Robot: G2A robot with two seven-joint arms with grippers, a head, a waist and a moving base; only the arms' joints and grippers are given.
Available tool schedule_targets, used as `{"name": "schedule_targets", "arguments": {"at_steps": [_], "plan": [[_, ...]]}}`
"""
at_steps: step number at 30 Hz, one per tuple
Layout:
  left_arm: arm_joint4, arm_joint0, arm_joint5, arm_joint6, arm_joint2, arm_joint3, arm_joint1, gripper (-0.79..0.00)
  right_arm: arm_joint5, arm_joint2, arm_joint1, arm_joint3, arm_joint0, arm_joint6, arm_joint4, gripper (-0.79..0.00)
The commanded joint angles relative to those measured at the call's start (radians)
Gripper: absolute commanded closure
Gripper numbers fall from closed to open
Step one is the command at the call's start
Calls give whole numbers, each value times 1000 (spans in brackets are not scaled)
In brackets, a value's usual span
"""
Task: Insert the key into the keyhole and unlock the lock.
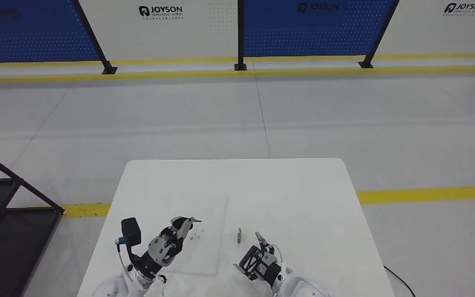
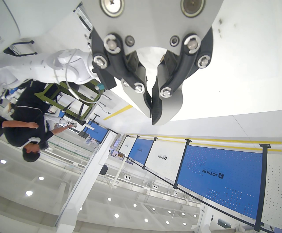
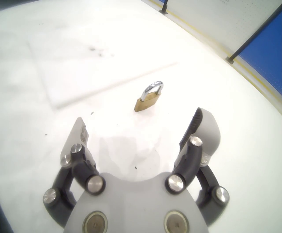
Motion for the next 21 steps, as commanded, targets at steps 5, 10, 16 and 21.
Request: {"name": "schedule_targets", "arguments": {"at_steps": [5, 10, 16, 21], "plan": [[0, 0, 0, 0, 0, 0, 0, 0, 108, -58, -36, 101, 60, -57, 94, -566], [0, 0, 0, 0, 0, 0, 0, 0, 161, -89, -57, 153, 98, -76, 130, -422], [0, 0, 0, 0, 0, 0, 0, 0, 201, -112, -76, 198, 134, -70, 154, -363], [0, 0, 0, 0, 0, 0, 0, 0, 240, -123, -92, 238, 160, -75, 178, -329]]}}
